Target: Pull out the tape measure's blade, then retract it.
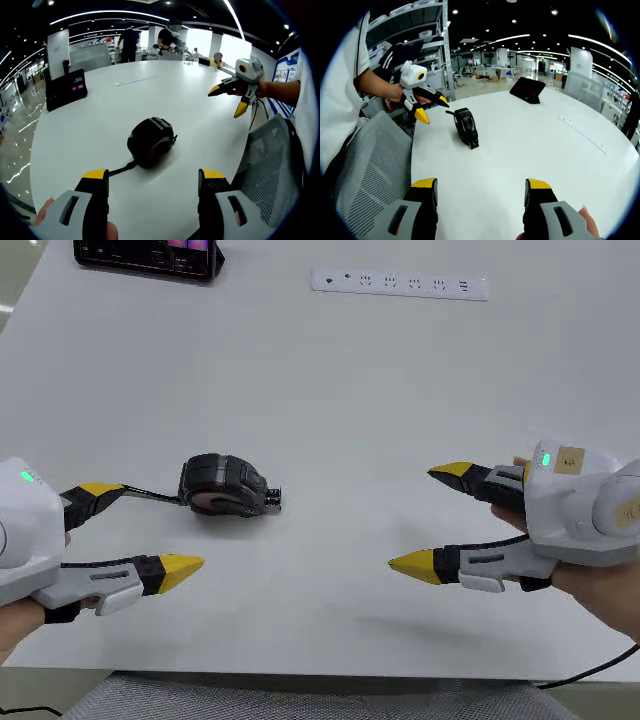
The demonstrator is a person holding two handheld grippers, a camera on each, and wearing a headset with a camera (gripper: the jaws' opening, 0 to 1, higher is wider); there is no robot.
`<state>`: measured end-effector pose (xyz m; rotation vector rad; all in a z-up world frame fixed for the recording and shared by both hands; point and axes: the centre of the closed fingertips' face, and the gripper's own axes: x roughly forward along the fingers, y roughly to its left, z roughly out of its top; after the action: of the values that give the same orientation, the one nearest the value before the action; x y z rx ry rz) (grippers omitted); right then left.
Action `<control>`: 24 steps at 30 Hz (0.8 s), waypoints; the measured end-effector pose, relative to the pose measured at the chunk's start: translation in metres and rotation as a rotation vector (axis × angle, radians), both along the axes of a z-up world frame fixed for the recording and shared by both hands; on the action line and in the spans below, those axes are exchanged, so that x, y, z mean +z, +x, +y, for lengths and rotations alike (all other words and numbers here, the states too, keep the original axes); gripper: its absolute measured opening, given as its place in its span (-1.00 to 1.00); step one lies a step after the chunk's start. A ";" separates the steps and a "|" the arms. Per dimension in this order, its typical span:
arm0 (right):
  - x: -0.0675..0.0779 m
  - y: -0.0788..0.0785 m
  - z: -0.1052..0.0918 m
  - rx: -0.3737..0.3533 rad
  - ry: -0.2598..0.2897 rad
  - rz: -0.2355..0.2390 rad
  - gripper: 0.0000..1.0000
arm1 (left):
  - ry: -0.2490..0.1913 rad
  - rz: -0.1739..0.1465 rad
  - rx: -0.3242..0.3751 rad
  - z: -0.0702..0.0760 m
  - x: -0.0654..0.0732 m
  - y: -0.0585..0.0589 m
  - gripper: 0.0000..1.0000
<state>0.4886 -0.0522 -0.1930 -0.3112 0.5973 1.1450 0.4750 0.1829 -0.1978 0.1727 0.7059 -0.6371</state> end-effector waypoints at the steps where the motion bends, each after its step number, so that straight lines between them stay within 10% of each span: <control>1: 0.000 0.000 -0.001 -0.004 0.000 0.001 0.39 | -0.002 0.000 -0.001 0.000 0.000 0.000 0.41; 24: -0.007 -0.016 -0.029 -0.077 -0.002 0.035 0.56 | 0.011 -0.015 -0.060 0.008 0.002 -0.014 0.65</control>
<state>0.4724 -0.0810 -0.2000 -0.2679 0.6358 1.0781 0.4608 0.1910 -0.1953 0.2090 0.6921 -0.6889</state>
